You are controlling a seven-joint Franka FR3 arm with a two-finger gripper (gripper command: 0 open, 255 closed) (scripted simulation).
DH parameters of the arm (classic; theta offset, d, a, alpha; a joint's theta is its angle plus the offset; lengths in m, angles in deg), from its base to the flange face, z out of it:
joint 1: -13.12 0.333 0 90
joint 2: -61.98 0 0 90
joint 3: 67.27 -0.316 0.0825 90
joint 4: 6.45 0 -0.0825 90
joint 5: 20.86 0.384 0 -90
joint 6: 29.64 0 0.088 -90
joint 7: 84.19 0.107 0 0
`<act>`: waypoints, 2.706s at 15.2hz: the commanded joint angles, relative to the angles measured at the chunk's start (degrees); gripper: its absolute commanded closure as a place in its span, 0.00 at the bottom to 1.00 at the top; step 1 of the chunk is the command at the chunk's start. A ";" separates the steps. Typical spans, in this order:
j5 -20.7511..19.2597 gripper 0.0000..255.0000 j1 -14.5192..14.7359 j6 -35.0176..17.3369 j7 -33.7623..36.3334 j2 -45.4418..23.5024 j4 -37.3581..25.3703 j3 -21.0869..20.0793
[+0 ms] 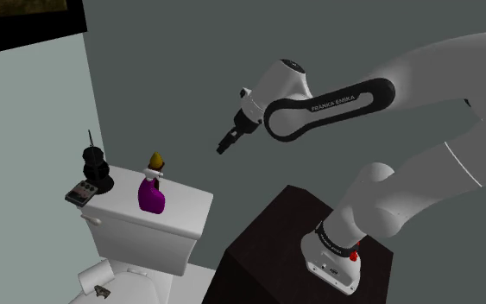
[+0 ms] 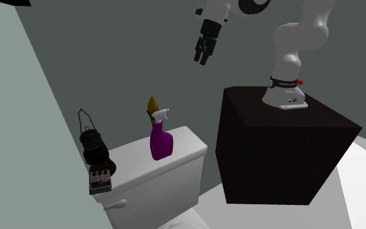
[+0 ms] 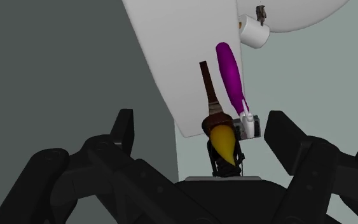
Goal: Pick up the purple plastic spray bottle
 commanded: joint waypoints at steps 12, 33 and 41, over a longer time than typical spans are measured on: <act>22.15 0.00 3.89 -29.76 -23.85 -33.68 -10.89 -7.02; 15.40 0.00 -0.54 -47.36 -31.73 -69.07 -33.87 -16.22; 15.37 1.00 -0.71 -46.98 -31.78 -68.75 -33.89 -16.19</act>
